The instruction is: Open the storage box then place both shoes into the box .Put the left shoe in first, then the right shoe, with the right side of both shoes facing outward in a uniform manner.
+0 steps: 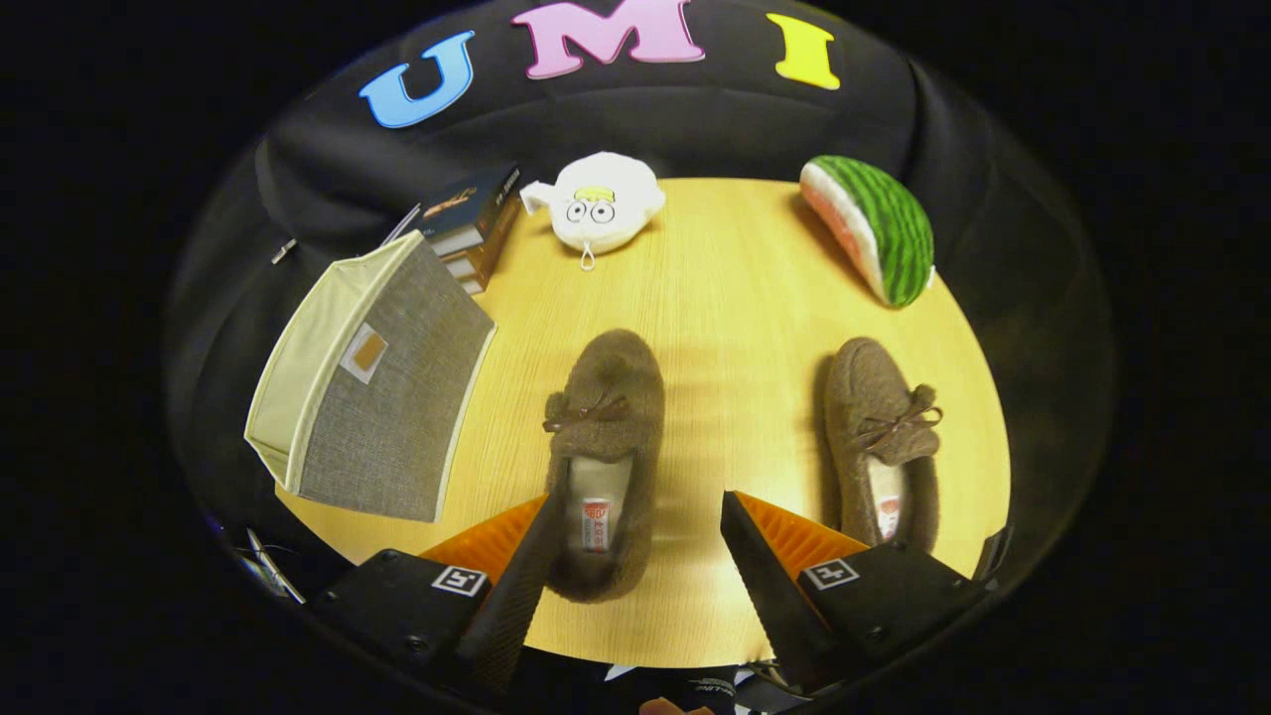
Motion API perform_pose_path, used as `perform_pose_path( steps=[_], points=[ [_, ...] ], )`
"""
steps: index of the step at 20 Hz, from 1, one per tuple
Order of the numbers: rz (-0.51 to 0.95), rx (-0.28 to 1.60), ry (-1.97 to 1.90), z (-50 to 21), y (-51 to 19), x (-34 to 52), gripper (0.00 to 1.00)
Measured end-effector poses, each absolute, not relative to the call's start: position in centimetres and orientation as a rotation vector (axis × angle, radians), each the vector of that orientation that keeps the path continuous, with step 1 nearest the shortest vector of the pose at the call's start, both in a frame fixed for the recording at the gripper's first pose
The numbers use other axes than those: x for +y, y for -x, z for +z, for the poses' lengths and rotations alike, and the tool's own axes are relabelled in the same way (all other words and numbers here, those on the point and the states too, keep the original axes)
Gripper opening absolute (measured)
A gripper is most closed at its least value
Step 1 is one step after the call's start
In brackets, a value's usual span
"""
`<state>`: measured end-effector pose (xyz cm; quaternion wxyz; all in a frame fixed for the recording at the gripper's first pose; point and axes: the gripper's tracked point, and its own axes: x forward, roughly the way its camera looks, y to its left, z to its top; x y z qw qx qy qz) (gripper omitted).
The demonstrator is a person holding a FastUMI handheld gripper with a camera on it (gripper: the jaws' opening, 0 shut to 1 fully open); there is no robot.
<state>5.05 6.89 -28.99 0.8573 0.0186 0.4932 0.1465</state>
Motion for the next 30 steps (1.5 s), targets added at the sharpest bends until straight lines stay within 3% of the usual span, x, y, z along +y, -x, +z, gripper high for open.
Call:
perform_pose_path(
  steps=[7,8,9,13,15,17,22,30],
  points=[
    [0.367,1.128,-0.047,-34.8,-8.6,8.4,0.96],
    [0.383,1.141,-0.071,-35.1,-8.7,8.9,0.91],
    [0.395,1.152,-0.087,-35.3,-8.5,9.0,0.70],
    [0.395,1.197,-0.200,-35.4,-8.4,9.6,0.30],
    [0.380,1.197,-0.246,-35.3,-8.7,9.3,0.15],
    [0.379,1.204,-0.268,-35.1,-8.5,9.3,0.07],
    [0.327,1.144,-0.367,-31.0,-9.1,9.6,0.05],
    [0.305,0.992,-0.552,-18.3,-9.4,12.3,0.05]
  ],
)
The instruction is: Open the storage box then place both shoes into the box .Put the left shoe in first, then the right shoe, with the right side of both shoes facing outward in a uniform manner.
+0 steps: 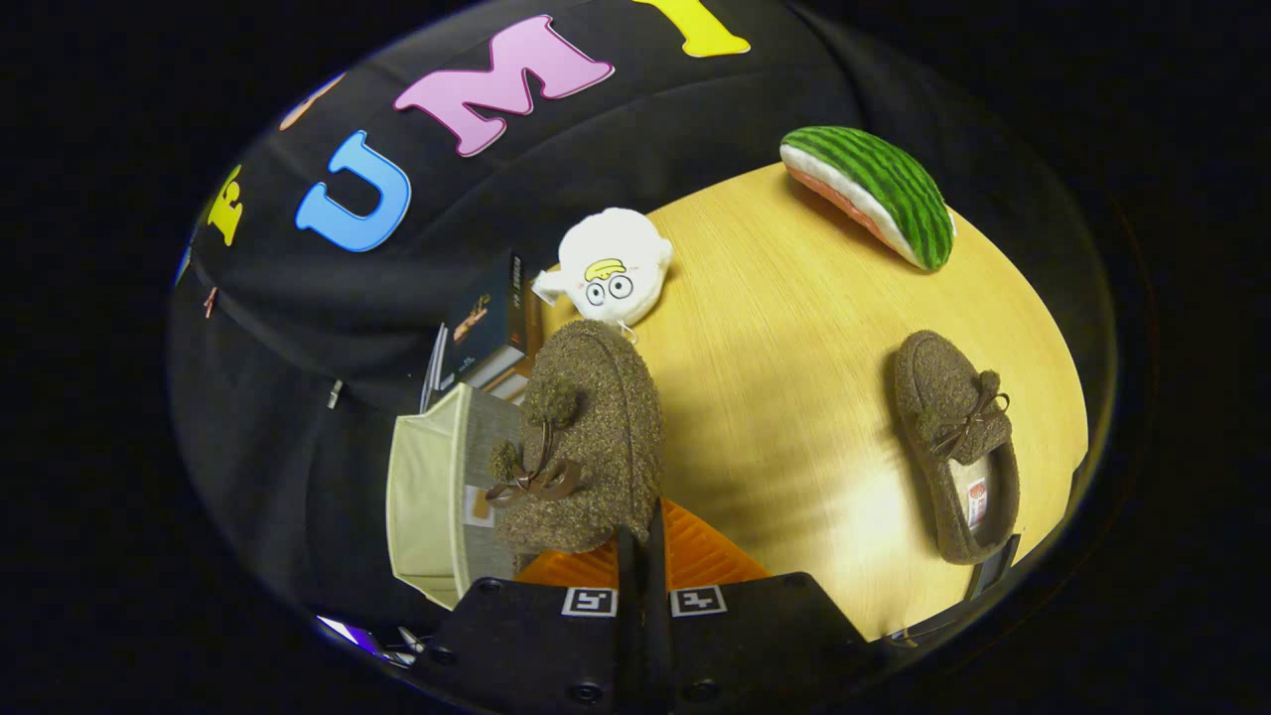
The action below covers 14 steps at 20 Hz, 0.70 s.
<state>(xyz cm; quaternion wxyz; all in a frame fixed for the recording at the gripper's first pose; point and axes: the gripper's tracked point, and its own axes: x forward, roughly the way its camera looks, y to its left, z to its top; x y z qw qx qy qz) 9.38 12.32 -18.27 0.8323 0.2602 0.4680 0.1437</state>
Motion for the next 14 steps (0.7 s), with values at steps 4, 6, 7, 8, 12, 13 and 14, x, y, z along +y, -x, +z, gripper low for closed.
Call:
perform_pose_path(
  steps=[4,6,7,8,12,13,14],
  points=[
    [0.325,0.904,-0.625,-12.4,-9.6,16.9,0.05],
    [0.370,0.902,-0.650,-11.3,-9.4,21.4,0.05],
    [0.398,0.902,-0.652,-10.5,-9.1,23.6,0.05],
    [0.412,0.900,-0.647,-10.2,-9.0,25.2,0.05],
    [0.420,0.910,-0.613,-10.8,-8.2,31.2,0.05],
    [0.435,0.920,-0.604,-11.2,-7.7,32.7,0.05],
    [0.442,0.936,-0.602,-11.7,-7.4,34.1,0.05]
  ],
)
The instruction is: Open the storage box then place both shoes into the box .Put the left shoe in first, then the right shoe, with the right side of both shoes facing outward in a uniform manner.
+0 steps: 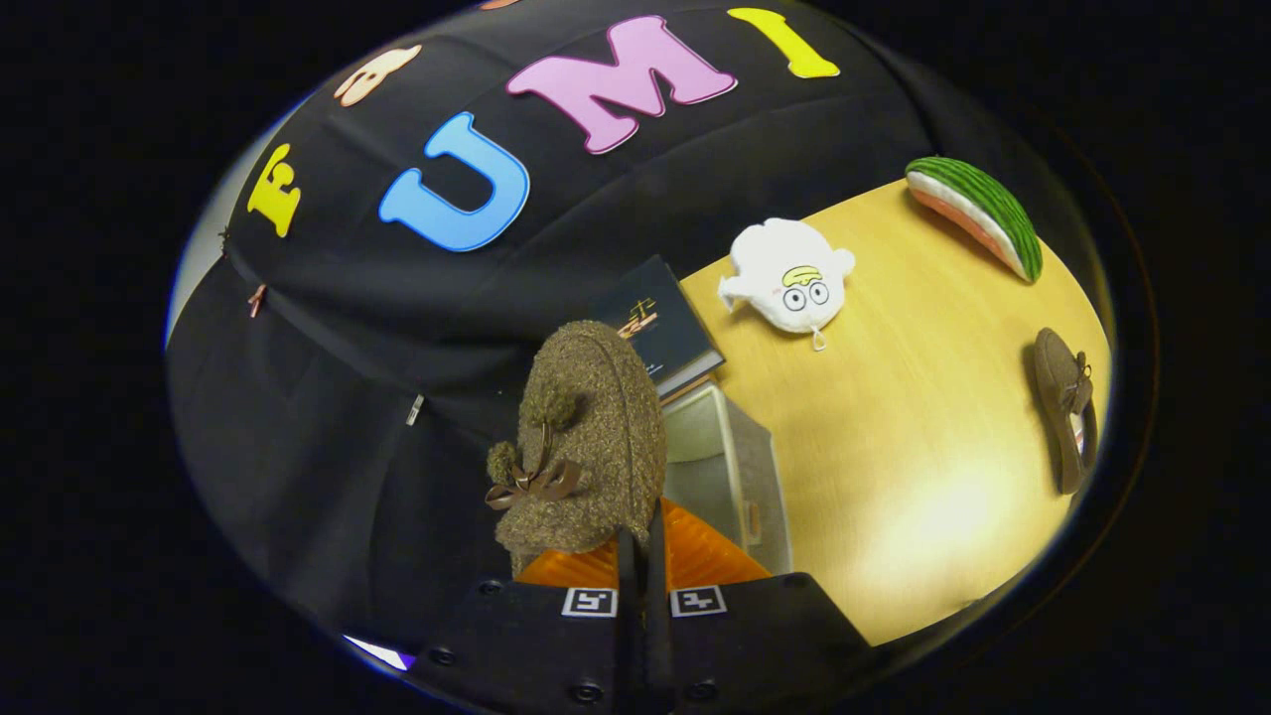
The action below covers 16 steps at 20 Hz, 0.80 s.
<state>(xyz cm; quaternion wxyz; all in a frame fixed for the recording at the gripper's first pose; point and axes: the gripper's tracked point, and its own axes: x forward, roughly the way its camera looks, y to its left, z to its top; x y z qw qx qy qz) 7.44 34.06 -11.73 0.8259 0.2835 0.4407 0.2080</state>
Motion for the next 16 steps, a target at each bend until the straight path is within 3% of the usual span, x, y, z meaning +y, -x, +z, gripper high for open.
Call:
perform_pose_path(
  steps=[9,16],
  points=[
    [0.385,1.040,-0.533,-17.5,-7.1,39.9,0.05],
    [0.338,1.101,-0.448,-20.5,-6.2,39.4,0.05]
  ],
)
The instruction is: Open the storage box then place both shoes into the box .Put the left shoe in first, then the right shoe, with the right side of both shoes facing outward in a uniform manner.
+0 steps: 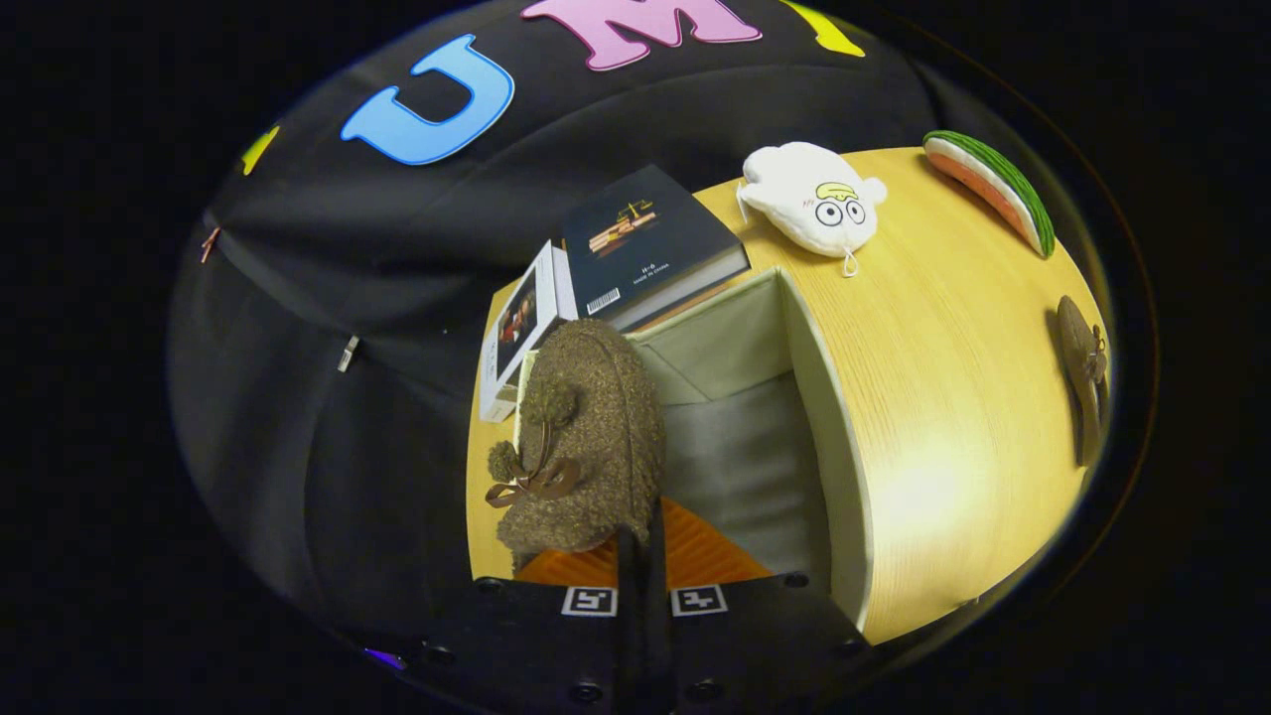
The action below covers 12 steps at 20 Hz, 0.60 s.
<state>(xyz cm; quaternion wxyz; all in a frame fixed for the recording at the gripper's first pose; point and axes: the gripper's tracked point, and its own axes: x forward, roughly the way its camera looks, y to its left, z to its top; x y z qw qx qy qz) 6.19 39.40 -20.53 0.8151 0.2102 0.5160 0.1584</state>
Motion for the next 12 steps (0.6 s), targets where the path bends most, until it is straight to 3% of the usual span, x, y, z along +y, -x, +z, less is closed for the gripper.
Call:
perform_pose_path(
  steps=[3,4,5,9,12],
  points=[
    [0.349,1.117,-0.470,-20.7,-6.2,40.0,0.06],
    [0.364,1.135,-0.473,-20.9,-5.8,40.2,0.11],
    [0.392,1.153,-0.489,-20.8,-5.5,41.0,0.20],
    [0.463,1.122,-0.546,-18.7,-5.1,42.5,0.99],
    [0.485,1.046,-0.535,-16.3,-5.5,41.3,0.98]
  ],
)
